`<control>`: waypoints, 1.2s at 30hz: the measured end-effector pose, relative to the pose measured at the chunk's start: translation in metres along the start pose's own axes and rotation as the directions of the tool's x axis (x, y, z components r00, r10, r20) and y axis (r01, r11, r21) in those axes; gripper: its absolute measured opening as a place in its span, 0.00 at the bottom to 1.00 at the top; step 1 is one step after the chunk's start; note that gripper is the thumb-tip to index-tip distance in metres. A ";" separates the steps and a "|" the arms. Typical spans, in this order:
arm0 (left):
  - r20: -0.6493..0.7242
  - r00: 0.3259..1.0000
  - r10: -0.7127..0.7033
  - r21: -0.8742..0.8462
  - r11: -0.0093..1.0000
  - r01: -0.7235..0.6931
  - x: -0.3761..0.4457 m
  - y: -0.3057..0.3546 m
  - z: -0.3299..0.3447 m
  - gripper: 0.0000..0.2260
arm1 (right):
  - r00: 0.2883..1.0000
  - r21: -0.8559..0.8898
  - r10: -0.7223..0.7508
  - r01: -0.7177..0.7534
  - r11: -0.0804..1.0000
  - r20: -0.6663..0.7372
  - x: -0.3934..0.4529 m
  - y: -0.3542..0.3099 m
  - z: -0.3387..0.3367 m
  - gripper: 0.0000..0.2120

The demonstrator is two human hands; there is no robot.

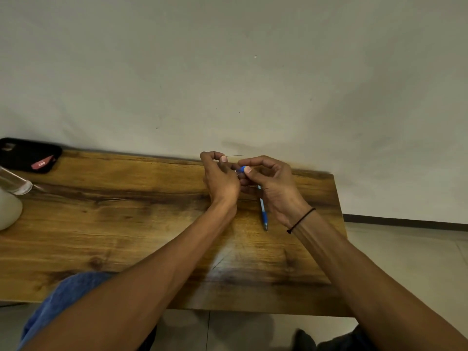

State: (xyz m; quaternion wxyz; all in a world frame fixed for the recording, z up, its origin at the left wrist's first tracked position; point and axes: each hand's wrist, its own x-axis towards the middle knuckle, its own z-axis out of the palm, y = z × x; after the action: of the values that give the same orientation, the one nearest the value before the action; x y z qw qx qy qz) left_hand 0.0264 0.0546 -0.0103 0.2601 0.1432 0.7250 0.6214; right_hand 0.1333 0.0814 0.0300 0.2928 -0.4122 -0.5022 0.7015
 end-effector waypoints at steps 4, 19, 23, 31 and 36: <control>0.005 0.997 -0.081 -0.056 0.995 0.081 0.005 0.003 -0.002 0.03 | 0.985 -0.254 -0.142 0.162 0.954 0.094 0.003 -0.004 -0.005 0.10; 0.096 0.977 -0.190 -0.105 0.974 0.200 0.011 0.001 -0.002 0.03 | 0.907 -0.805 -0.406 0.322 0.498 0.112 0.017 -0.012 -0.045 0.03; 0.115 0.975 -0.190 -0.140 0.969 0.205 0.013 0.000 -0.001 0.03 | 0.953 -0.919 -0.300 0.155 0.361 0.043 0.023 -0.009 -0.059 0.08; 0.124 0.969 -0.215 -0.158 0.960 0.233 0.018 0.000 -0.003 0.03 | 0.967 -0.995 -0.255 0.009 0.104 -0.018 0.027 0.015 -0.060 0.10; 0.133 0.968 -0.214 -0.155 0.960 0.234 0.018 0.002 -0.002 0.03 | 0.962 -0.991 -0.263 -0.047 0.122 -0.077 0.035 0.033 -0.056 0.10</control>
State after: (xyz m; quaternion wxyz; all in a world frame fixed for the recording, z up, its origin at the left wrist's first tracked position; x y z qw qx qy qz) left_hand 0.0098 0.0630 -0.0118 0.3813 0.0729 0.6648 0.6382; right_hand 0.1649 0.1248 -0.0201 0.0555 -0.5434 -0.8293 0.1181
